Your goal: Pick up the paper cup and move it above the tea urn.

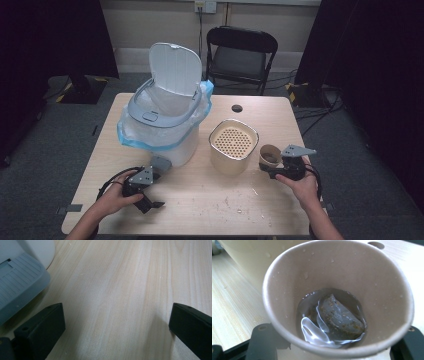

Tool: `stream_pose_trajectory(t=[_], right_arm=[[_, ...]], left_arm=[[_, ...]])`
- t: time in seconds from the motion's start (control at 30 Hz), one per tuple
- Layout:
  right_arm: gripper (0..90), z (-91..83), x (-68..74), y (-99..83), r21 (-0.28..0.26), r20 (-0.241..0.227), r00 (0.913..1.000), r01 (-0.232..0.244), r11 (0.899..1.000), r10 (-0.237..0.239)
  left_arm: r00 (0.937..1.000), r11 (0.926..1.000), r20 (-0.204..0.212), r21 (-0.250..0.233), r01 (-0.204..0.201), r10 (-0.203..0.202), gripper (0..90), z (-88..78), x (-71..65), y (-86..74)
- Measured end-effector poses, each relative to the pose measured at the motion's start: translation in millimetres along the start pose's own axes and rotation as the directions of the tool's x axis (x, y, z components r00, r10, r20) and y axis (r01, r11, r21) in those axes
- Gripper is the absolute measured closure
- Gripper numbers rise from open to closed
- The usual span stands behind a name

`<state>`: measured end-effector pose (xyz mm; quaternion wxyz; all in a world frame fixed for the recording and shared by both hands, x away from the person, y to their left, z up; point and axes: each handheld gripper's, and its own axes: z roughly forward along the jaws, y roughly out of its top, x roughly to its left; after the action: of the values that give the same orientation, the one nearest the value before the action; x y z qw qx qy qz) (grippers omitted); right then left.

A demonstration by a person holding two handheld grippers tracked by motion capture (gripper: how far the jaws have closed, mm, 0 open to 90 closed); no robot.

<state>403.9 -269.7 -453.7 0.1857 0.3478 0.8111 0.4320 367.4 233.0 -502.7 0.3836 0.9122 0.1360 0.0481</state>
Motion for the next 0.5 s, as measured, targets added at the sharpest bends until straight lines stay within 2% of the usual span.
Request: stream_pose_trajectory(t=[0.23, 0.33, 0.5], right_arm=[[34.7, 1.4, -10.5, 11.5, 0.006, -0.033, 0.9991, 0.026, 1.0, -0.026], [34.7, 1.3, -14.5, 15.6, 0.007, -0.036, 0.9992, 0.015, 1.0, -0.015], [35.0, 2.7, -19.0, 21.2, 0.017, -0.03, 0.9993, 0.024, 1.0, -0.023]], left_arm=[[1.0, 1.0, 0.002, -0.003, 0.001, -0.001, 0.0, 0.2, 0.0, -0.1], [1.0, 1.0, 0.002, -0.004, 0.001, -0.001, 0.0, 0.2, -0.1, -0.1], [1.0, 1.0, 0.002, -0.003, 0.001, -0.001, 0.0, 0.1, 0.0, 0.0]])
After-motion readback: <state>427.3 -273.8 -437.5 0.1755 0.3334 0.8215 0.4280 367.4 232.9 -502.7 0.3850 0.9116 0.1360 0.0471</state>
